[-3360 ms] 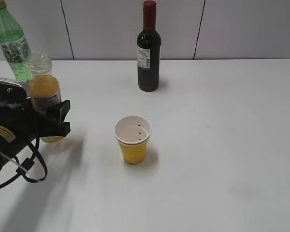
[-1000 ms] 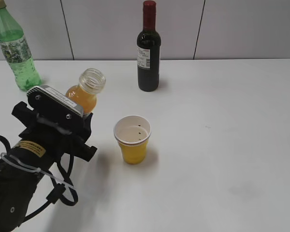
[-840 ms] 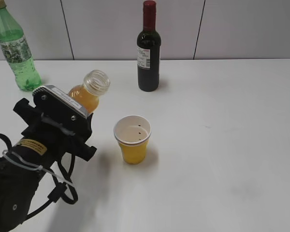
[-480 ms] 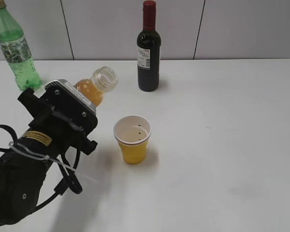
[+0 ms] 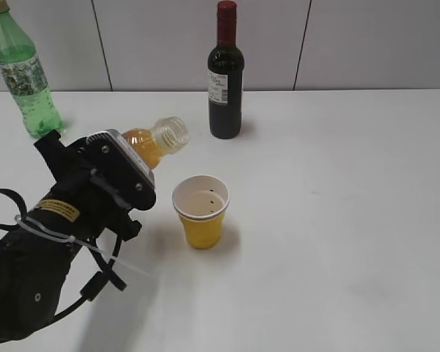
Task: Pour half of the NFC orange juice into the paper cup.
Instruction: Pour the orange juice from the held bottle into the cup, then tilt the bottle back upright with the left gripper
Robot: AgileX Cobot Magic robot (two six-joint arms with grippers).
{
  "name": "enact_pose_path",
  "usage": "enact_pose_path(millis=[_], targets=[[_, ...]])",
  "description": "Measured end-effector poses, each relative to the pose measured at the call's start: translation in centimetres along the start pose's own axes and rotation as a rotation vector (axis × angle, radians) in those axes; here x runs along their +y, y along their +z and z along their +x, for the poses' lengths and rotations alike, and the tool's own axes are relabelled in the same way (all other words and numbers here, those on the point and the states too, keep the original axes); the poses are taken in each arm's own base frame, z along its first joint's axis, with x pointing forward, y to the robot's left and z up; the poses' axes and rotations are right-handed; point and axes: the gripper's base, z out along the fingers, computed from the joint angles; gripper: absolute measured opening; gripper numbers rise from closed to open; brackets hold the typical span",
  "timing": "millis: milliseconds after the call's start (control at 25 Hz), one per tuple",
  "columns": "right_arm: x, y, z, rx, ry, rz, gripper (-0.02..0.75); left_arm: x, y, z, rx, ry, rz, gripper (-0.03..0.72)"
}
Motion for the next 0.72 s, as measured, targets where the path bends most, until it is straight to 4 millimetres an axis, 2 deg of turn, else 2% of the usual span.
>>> enact_pose_path(millis=[720], targets=[[0.0, 0.0, 0.0, 0.000, -0.001, 0.000, 0.528, -1.0, 0.4, 0.8, 0.025, 0.255, 0.000, 0.466]])
